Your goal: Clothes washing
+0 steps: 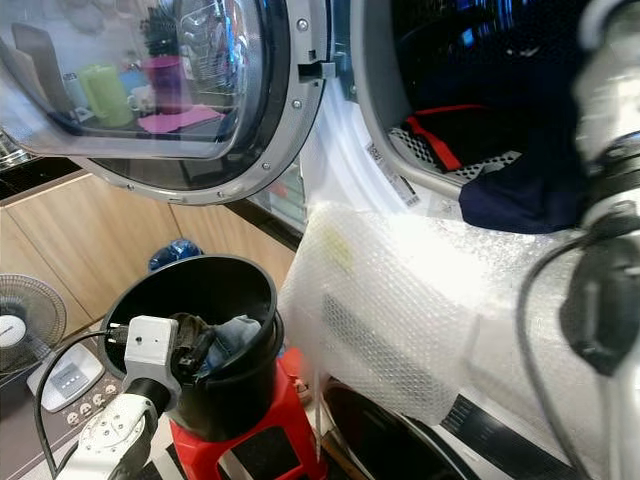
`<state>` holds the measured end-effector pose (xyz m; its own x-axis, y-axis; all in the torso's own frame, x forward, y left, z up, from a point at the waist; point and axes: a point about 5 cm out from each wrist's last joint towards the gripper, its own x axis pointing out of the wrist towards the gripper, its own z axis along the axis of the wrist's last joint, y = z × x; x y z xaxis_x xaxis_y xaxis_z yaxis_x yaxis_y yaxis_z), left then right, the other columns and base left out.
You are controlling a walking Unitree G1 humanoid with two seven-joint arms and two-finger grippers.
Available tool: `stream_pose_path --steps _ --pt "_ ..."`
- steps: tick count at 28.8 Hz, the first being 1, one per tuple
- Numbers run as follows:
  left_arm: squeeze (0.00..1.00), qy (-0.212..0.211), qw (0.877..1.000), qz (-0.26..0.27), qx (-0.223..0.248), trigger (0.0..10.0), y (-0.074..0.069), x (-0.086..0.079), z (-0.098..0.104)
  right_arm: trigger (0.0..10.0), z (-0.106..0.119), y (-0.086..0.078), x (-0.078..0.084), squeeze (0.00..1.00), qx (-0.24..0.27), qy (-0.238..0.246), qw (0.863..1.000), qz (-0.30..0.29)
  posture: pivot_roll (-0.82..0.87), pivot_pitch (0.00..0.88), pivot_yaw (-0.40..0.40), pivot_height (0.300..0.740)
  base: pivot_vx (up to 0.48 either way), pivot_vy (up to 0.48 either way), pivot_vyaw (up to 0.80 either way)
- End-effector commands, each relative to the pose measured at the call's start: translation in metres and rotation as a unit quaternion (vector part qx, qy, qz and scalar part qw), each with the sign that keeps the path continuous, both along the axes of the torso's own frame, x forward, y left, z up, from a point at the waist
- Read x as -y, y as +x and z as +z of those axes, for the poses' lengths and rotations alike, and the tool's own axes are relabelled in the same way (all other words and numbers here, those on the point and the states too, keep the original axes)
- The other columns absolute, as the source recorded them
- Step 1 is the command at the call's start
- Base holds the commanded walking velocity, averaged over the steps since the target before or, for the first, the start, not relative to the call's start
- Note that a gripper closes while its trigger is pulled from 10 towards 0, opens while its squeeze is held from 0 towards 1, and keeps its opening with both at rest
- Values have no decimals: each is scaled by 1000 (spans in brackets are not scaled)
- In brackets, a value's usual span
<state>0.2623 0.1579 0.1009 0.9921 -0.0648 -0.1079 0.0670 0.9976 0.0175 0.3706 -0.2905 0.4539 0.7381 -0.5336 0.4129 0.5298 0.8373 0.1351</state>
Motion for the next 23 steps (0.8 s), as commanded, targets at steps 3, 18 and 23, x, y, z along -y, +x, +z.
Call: stream_pose_path --steps 3,18,23 --pt "0 3 1000 8 -4 10000 -2 -4 -1 5529 -20 9 0 0 -27 45 998 36 69 0 50 740 0 0 0" --pt "0 9 1000 5 -14 10000 -2 -6 -2 10000 -61 21 1 1000 -92 24 993 68 56 0 73 740 0 0 0" --pt "0 7 1000 1 -14 10000 -3 -3 -1 10000 -53 17 6 1000 -69 29 992 106 49 0 73 740 0 0 0"
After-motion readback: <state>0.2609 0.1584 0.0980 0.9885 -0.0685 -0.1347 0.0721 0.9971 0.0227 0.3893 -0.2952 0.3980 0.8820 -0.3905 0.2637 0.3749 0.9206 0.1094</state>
